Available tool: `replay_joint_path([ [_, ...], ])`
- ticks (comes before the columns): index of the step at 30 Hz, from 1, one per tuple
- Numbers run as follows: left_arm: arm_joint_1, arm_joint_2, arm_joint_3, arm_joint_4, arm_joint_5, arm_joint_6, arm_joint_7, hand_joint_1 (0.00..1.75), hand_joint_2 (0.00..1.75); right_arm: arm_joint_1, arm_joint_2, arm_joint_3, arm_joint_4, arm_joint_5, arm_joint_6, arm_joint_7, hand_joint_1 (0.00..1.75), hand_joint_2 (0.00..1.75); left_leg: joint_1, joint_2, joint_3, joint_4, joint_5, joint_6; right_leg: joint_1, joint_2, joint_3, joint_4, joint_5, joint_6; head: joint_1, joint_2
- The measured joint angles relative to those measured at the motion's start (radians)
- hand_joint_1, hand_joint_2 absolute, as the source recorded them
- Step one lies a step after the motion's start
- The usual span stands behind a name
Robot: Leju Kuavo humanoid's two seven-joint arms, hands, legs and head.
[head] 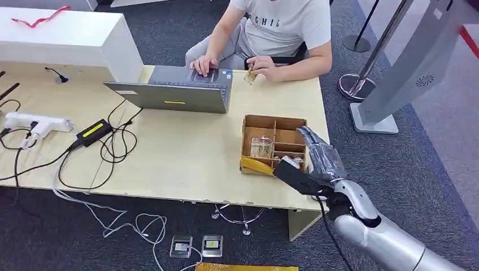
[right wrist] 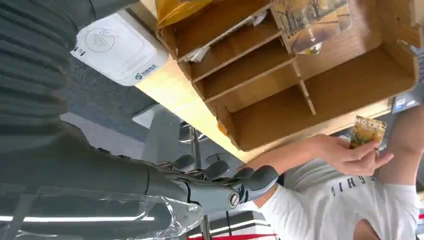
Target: Pass the card to the sensor for recognition and then transmit it.
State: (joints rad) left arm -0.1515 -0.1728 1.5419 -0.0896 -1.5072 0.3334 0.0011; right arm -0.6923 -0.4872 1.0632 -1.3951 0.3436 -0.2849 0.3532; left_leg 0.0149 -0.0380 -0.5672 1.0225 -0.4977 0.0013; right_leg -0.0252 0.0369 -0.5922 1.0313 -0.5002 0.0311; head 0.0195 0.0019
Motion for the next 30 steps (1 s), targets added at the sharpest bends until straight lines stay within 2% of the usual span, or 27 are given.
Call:
replay_joint_path([
  [12, 0.0, -0.003, 0.0, 0.0, 0.016, 0.013, -0.001, 0.0, 0.0, 0.032, 0.059, -0.007, 0.062, 0.095, -0.01, 0.0, 0.0, 1.75, 0.0, 0.0, 0.0, 0.0, 0.0, 0.0, 0.0, 0.0, 0.0, 0.0, 0.0, 0.0, 0.0, 0.0],
  [22, 0.0, -0.01, 0.0, 0.0, 0.02, 0.022, -0.003, 0.0, 0.0, 0.06, 0.075, -0.032, 0.082, 0.204, -0.014, 0.019, 0.0, 1.75, 0.0, 0.0, 0.0, 0.0, 0.0, 0.0, 0.0, 0.0, 0.0, 0.0, 0.0, 0.0, 0.0, 0.0],
  [30, 0.0, -0.013, 0.0, 0.0, 0.021, 0.041, -0.007, 0.0, 0.0, 0.076, 0.094, -0.057, 0.097, 0.256, -0.013, 0.005, 0.0, 1.75, 0.0, 0.0, 0.0, 0.0, 0.0, 0.0, 0.0, 0.0, 0.0, 0.0, 0.0, 0.0, 0.0, 0.0],
])
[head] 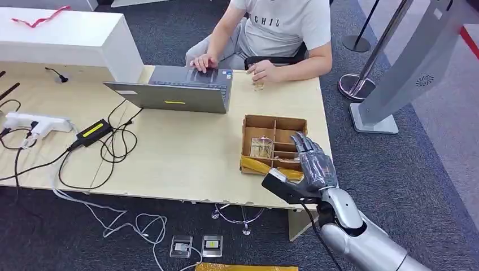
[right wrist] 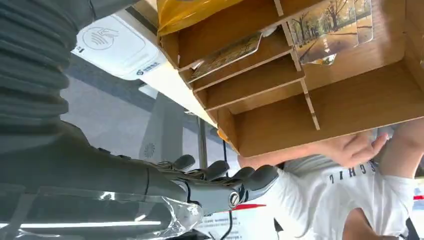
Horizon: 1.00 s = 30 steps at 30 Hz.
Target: Pass the card to the sensor for recognition and then transmit it.
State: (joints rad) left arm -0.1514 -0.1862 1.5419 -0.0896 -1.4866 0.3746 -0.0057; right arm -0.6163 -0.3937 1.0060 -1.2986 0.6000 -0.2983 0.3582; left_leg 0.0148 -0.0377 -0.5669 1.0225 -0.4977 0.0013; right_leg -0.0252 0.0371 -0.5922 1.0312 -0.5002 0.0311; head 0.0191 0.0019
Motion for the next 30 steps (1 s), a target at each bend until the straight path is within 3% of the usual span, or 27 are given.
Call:
replay_joint_path([
  [30, 0.0, -0.004, 0.0, 0.0, -0.01, 0.003, 0.0, 0.0, 0.0, 0.0, 0.09, -0.02, 0.126, 0.106, 0.001, -0.009, 0.0, 1.75, 0.0, 0.0, 0.0, 0.0, 0.0, 0.0, 0.0, 0.0, 0.0, 0.0, 0.0, 0.0, 0.0, 0.0],
])
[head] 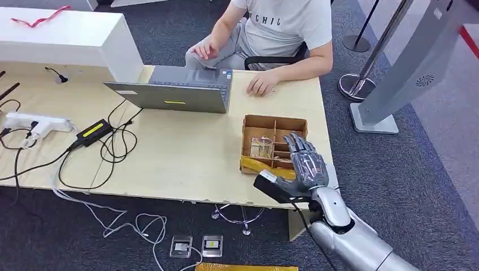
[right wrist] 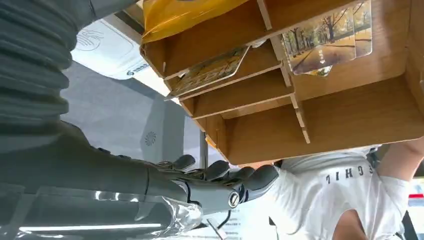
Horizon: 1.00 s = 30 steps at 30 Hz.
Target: Pass the card to the sensor for recognition and then transmit it.
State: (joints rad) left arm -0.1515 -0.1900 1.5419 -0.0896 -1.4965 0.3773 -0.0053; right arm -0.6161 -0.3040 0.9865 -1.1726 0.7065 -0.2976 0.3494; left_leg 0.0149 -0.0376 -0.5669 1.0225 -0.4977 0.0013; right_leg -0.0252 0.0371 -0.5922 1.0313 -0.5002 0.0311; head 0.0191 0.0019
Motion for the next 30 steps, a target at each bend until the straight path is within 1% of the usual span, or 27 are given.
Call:
replay_joint_path([
  [4, 0.0, 0.0, 0.0, 0.0, 0.0, 0.0, 0.004, 0.0, 0.0, -0.001, 0.008, -0.002, 0.016, 0.006, 0.0, 0.002, 0.0, 1.75, 0.0, 0.0, 0.0, 0.0, 0.0, 0.0, 0.0, 0.0, 0.0, 0.0, 0.0, 0.0, 0.0, 0.0],
  [5, 0.0, 0.0, 0.0, 0.0, 0.0, -0.001, 0.004, 0.0, 0.0, -0.002, 0.009, -0.002, 0.02, 0.007, 0.0, 0.002, 0.21, 1.75, 0.0, 0.0, 0.0, 0.0, 0.0, 0.0, 0.0, 0.0, 0.0, 0.0, 0.0, 0.0, 0.0, 0.0],
  [6, 0.0, 0.0, 0.0, 0.0, 0.0, -0.001, 0.004, 0.0, 0.0, -0.002, 0.011, -0.002, 0.024, 0.008, 0.0, 0.003, 0.23, 1.75, 0.0, 0.0, 0.0, 0.0, 0.0, 0.0, 0.0, 0.0, 0.0, 0.0, 0.0, 0.0, 0.0, 0.0],
  [7, 0.0, 0.0, 0.0, 0.0, 0.0, -0.001, 0.004, 0.0, 0.0, -0.003, 0.012, -0.003, 0.029, 0.011, -0.002, 0.004, 0.68, 1.75, 0.0, 0.0, 0.0, 0.0, 0.0, 0.0, 0.0, 0.0, 0.0, 0.0, 0.0, 0.0, 0.0, 0.0],
  [8, 0.0, 0.0, 0.0, 0.0, 0.0, -0.001, 0.004, 0.0, 0.0, -0.003, 0.014, -0.004, 0.033, 0.016, -0.003, 0.004, 1.24, 1.75, 0.0, 0.0, 0.0, 0.0, 0.0, 0.0, 0.0, 0.0, 0.0, 0.0, 0.0, 0.0, 0.0, 0.0],
  [9, 0.0, 0.0, 0.0, 0.0, 0.0, -0.001, 0.003, 0.0, 0.0, -0.003, 0.015, -0.005, 0.037, 0.019, -0.005, 0.004, 1.31, 1.75, 0.0, 0.0, 0.0, 0.0, 0.0, 0.0, 0.0, 0.0, 0.0, 0.0, 0.0, 0.0, 0.0, 0.0],
  [10, 0.0, 0.0, 0.0, 0.0, 0.0, -0.001, 0.0, 0.0, 0.0, -0.003, 0.016, -0.006, 0.042, 0.022, -0.006, 0.004, 1.66, 1.75, 0.0, 0.0, 0.0, 0.0, 0.0, 0.0, 0.0, 0.0, 0.0, 0.0, 0.0, 0.0, 0.0, 0.0],
  [12, 0.0, 0.0, 0.0, 0.0, -0.002, -0.001, -0.005, 0.0, 0.0, -0.003, 0.017, -0.01, 0.05, 0.025, -0.006, 0.004, 1.68, 1.75, 0.0, 0.0, 0.0, 0.0, 0.0, 0.0, 0.0, 0.0, 0.0, 0.0, 0.0, 0.0, 0.0, 0.0],
  [13, 0.0, 0.0, 0.0, 0.0, -0.002, -0.001, -0.006, 0.0, 0.0, -0.004, 0.018, -0.011, 0.057, 0.027, -0.006, 0.005, 1.75, 1.75, 0.0, 0.0, 0.0, 0.0, 0.0, 0.0, 0.0, 0.0, 0.0, 0.0, 0.0, 0.0, 0.0, 0.0],
  [23, 0.0, 0.003, 0.0, 0.0, -0.004, -0.003, -0.006, 0.0, 0.0, -0.007, 0.019, -0.013, 0.092, 0.035, 0.002, 0.008, 1.75, 1.75, 0.0, 0.0, 0.0, 0.0, 0.0, 0.0, 0.0, 0.0, 0.0, 0.0, 0.0, 0.0, 0.0, 0.0],
  [30, 0.0, 0.004, 0.0, 0.0, 0.0, -0.003, -0.006, 0.0, 0.0, -0.007, 0.032, -0.014, 0.114, 0.028, 0.002, -0.006, 1.75, 1.75, 0.0, 0.0, 0.0, 0.0, 0.0, 0.0, 0.0, 0.0, 0.0, 0.0, 0.0, 0.0, 0.0, 0.0],
])
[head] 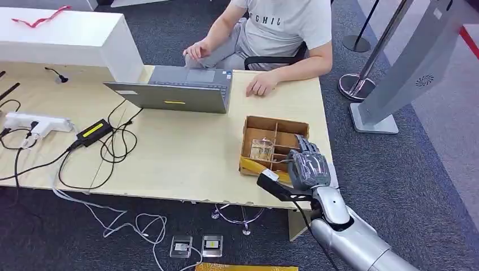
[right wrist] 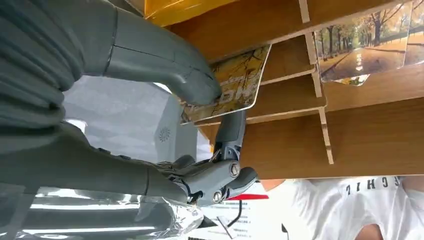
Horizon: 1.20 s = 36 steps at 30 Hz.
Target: Pass the card to the sensor for recognition and then transmit it.
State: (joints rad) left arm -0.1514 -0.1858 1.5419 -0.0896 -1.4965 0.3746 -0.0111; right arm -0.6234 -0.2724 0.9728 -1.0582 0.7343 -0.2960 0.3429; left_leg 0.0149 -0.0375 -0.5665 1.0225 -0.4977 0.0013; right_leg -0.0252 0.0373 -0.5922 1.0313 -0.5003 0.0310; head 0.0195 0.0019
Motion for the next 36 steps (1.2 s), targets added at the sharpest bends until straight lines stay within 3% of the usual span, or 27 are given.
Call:
replay_joint_path([
  [20, 0.0, 0.002, 0.0, 0.0, -0.003, 0.0, 0.0, 0.0, 0.0, -0.047, 0.041, -0.014, 0.047, 0.037, -0.036, -0.019, 1.75, 1.75, 0.0, 0.0, 0.0, 0.0, 0.0, 0.0, 0.0, 0.0, 0.0, 0.0, 0.0, 0.0, 0.0, 0.0],
  [29, 0.0, 0.003, 0.0, 0.0, -0.013, 0.003, 0.0, 0.0, 0.0, -0.13, 0.043, -0.03, -0.057, 0.08, -0.019, 0.023, 1.75, 1.75, 0.0, 0.0, 0.0, 0.0, 0.0, 0.0, 0.0, 0.0, 0.0, 0.0, 0.0, 0.0, 0.0, 0.0],
  [36, 0.001, 0.003, 0.0, 0.0, -0.021, -0.01, 0.0, 0.0, 0.0, -0.184, 0.051, -0.03, -0.116, 0.071, -0.018, 0.022, 1.75, 1.75, 0.0, 0.0, 0.0, 0.0, 0.0, 0.0, 0.0, 0.0, 0.0, 0.0, 0.0, 0.0, 0.0, 0.0],
])
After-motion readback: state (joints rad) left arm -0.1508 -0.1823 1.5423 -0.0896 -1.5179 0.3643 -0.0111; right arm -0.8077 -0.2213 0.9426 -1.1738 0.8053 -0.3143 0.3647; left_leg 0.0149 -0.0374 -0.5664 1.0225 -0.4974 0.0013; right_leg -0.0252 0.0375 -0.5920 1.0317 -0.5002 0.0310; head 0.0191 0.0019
